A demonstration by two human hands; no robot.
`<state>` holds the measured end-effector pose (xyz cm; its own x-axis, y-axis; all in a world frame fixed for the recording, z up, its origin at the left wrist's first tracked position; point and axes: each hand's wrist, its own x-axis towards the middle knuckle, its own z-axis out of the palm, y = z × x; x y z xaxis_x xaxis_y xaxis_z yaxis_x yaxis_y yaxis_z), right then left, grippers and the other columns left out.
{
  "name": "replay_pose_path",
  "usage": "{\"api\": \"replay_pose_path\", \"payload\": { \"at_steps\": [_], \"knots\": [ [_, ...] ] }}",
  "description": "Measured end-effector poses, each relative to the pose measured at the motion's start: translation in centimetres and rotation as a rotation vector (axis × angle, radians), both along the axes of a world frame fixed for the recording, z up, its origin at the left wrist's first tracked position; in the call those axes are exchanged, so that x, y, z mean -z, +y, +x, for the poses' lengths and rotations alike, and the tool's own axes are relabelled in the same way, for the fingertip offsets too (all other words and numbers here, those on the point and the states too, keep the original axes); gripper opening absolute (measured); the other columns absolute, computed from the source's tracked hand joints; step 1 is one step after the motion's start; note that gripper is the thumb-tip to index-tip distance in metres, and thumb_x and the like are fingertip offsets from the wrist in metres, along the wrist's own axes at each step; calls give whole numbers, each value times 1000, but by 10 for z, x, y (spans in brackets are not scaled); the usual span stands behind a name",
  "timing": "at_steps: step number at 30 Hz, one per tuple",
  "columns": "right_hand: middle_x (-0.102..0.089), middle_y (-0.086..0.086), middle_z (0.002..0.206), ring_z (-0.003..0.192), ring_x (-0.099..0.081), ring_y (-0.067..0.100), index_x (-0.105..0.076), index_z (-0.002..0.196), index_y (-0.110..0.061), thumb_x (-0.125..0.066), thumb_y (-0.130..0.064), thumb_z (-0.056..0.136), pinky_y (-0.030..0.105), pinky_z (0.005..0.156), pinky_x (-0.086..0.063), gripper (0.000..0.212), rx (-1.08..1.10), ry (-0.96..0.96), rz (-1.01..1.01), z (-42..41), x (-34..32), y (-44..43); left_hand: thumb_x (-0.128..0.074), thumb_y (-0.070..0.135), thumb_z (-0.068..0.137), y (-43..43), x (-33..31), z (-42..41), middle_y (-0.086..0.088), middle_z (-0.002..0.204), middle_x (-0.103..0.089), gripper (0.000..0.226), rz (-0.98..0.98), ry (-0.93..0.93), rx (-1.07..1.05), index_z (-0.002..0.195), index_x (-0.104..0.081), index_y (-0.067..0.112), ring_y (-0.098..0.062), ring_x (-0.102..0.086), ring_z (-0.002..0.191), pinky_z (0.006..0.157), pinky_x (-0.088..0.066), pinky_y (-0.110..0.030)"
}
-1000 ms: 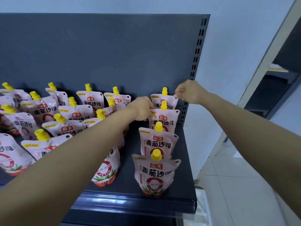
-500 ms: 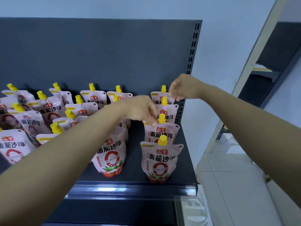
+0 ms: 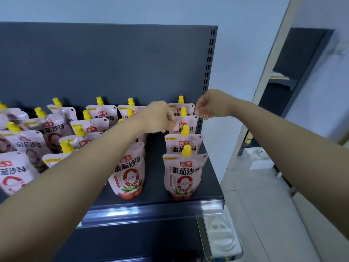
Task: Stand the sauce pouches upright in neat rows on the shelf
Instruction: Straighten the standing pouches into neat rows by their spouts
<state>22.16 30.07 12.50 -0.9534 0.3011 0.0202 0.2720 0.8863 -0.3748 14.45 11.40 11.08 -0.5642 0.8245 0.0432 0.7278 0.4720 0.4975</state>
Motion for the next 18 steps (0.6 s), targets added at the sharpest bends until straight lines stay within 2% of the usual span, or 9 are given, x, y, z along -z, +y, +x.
{"api": "replay_pose_path", "payload": {
  "at_steps": [2, 4, 6, 7, 9, 10, 12, 15, 18],
  "knots": [
    [-69, 7, 77, 62, -64, 13, -71, 100, 3, -54, -7, 91, 14, 56, -48, 22, 1, -10, -3, 2, -2, -4, -69, 27, 82, -11, -15, 10, 0, 68, -67, 20, -2, -101, 62, 88, -74, 9, -9, -60, 61, 60, -47, -20],
    [-71, 10, 81, 64, -64, 14, -71, 100, 3, -54, -7, 91, 14, 57, -48, 22, 1, -15, 2, 4, -3, -8, -70, 37, 79, -21, -19, 24, 1, 79, -72, 27, -181, -192, 181, 93, -74, 15, -10, -67, 74, 68, -54, -20],
    [-73, 14, 87, 64, -64, 15, -71, 100, 3, -55, -6, 90, 14, 56, -48, 21, 6, -15, 12, 6, -3, -12, -71, 35, 78, -24, -7, 35, -2, 86, -72, 22, -348, -136, 273, 89, -74, 16, -17, -67, 82, 76, -55, -28],
    [-73, 14, 88, 63, -64, 14, -71, 100, 3, -56, -7, 90, 14, 56, -47, 21, 7, -16, 16, 7, -3, -14, -72, 31, 79, -24, 1, 38, -2, 79, -69, 14, -370, -88, 288, 80, -72, 16, -21, -65, 79, 75, -53, -30],
    [-72, 13, 89, 61, -63, 10, -71, 101, 2, -57, -9, 91, 13, 55, -46, 21, 13, -22, 14, 9, -3, -18, -70, 21, 81, -21, 15, 40, 3, 62, -57, 16, -337, -33, 274, 65, -65, 17, -16, -55, 66, 64, -46, -26],
    [-71, 11, 87, 60, -62, 9, -71, 101, 2, -57, -10, 91, 13, 54, -45, 20, 18, -26, 8, 11, -3, -20, -69, 17, 81, -20, 19, 40, 4, 60, -53, 18, -313, -30, 259, 65, -64, 13, -14, -52, 63, 62, -45, -25],
    [-69, 9, 85, 61, -63, 11, -71, 102, 1, -58, -10, 91, 13, 54, -45, 20, 30, -30, 6, 16, -3, -22, -67, 13, 82, -18, 22, 41, 0, 66, -56, 13, -272, -47, 252, 73, -70, 4, -13, -52, 66, 67, -50, -30],
    [-69, 8, 84, 64, -64, 14, -71, 102, 1, -58, -9, 91, 14, 54, -44, 19, 49, -37, 23, 20, -1, -26, -67, 12, 83, -18, 24, 43, -4, 71, -56, 13, -231, -66, 253, 81, -71, 0, -18, -54, 71, 77, -54, -38],
    [-66, 4, 75, 59, -61, 8, -71, 101, -1, -58, -8, 90, 15, 54, -43, 19, 43, -46, 60, 18, -1, -35, -67, 15, 83, -25, 25, 44, -3, 78, -62, 15, -202, -96, 254, 91, -73, 3, -17, -57, 76, 79, -53, -36]
  ]
}}
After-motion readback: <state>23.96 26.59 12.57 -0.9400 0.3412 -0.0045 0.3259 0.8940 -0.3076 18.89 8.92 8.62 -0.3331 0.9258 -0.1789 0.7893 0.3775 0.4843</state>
